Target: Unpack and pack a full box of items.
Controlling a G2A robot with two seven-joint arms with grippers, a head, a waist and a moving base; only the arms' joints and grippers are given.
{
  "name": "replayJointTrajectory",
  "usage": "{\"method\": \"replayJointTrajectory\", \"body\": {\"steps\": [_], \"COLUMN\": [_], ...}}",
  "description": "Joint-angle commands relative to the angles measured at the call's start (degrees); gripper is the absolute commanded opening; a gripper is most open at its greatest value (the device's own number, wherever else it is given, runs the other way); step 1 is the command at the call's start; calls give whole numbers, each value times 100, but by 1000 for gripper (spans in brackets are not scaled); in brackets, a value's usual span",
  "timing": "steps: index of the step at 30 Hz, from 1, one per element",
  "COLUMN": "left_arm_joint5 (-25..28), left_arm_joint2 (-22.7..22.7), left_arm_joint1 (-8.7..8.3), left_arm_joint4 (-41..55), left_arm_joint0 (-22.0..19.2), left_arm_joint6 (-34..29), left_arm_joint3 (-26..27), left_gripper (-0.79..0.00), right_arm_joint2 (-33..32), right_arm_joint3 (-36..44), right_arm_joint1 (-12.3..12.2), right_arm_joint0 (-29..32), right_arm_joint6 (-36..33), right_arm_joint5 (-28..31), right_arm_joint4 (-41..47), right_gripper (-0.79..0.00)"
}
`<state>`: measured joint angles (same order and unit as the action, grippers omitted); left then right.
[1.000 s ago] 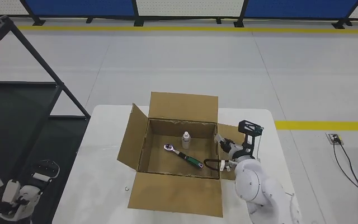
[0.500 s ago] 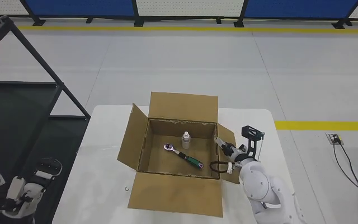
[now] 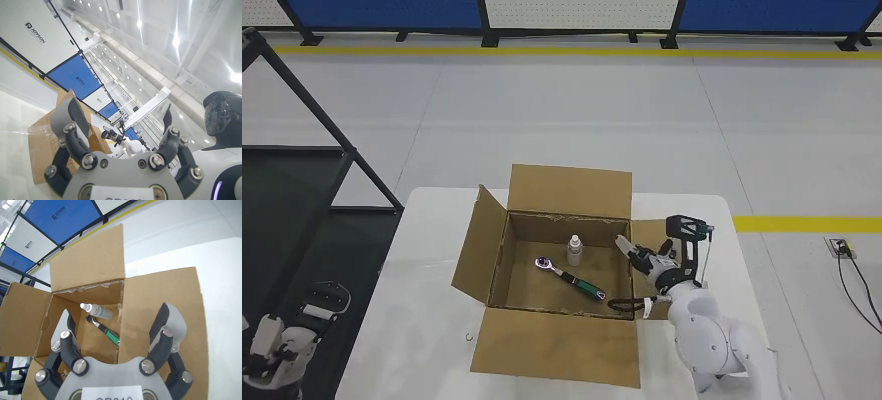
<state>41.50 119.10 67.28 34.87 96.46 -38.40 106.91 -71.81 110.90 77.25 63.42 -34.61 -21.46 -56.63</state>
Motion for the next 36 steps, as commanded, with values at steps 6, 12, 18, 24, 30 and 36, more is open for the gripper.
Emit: {"method": "replayJointTrajectory", "body": {"steps": [6,12,18,24,30,36], "left_arm_joint5": [5,15,42,36,-6,4], "left_arm_joint2": [74,113,212,297,313,298], "left_arm_joint1": [-10,-16,-18,-19,-16,-4], "left_arm_joint4": [190,385,611,746,736,685], "left_arm_joint0": [-31,-55,-54,-55,-60,-46], "left_arm_joint6": [-92,-196,-269,-328,-353,-332], "left_arm_joint3": [-128,-287,-432,-526,-517,-469], "left_gripper": [0,0,0,0,0,0], "right_arm_joint2": [925,1998,2597,2715,2700,2478], "right_arm_joint3": [598,188,-1350,-2840,-3731,-4361], "right_arm_joint1": [29,224,594,877,1044,1118], "right_arm_joint0": [-578,-1622,-2815,-3472,-3707,-3735], "right_arm_joint6": [-1097,-2378,-3128,-3241,-3114,-2674], "right_arm_joint5": [80,88,-162,-107,-69,96], "right_arm_joint4": [-1600,-2666,-2261,-1363,-915,-457], "right_gripper": [0,0,0,0,0,0]}}
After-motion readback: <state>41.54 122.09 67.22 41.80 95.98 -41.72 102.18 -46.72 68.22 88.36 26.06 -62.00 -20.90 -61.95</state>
